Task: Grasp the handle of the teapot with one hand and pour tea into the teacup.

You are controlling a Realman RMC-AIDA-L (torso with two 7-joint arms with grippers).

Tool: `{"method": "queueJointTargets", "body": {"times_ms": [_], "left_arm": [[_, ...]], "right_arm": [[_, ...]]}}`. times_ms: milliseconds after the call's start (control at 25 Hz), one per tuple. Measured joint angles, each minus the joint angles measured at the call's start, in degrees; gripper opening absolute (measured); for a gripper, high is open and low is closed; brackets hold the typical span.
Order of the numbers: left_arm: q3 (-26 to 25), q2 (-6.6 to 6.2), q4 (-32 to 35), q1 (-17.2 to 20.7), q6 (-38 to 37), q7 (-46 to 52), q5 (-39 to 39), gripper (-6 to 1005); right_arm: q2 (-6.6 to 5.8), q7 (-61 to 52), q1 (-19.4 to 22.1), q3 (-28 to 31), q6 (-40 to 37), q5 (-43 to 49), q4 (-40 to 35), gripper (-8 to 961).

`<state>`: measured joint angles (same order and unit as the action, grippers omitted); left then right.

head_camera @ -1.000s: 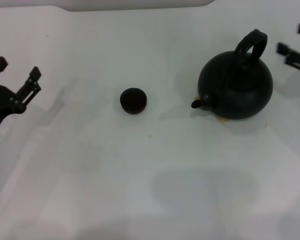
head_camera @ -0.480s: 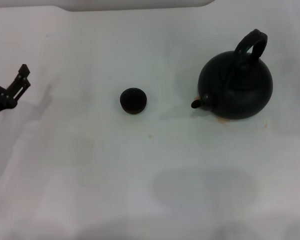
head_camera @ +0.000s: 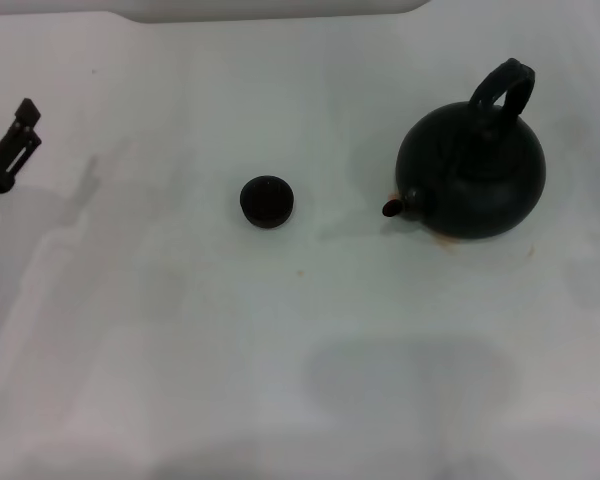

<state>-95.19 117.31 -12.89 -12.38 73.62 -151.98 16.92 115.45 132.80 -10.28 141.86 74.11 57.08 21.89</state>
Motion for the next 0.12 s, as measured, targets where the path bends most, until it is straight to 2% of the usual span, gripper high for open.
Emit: {"method": "queueJointTargets", "body": {"times_ms": [120], "left_arm": [[0.0, -0.39, 0.0, 0.0, 0.2, -0.1, 0.0, 817]], "right_arm": [[0.1, 3.8, 0.4, 0.0, 0.4, -0.1, -1.1, 727]]}}
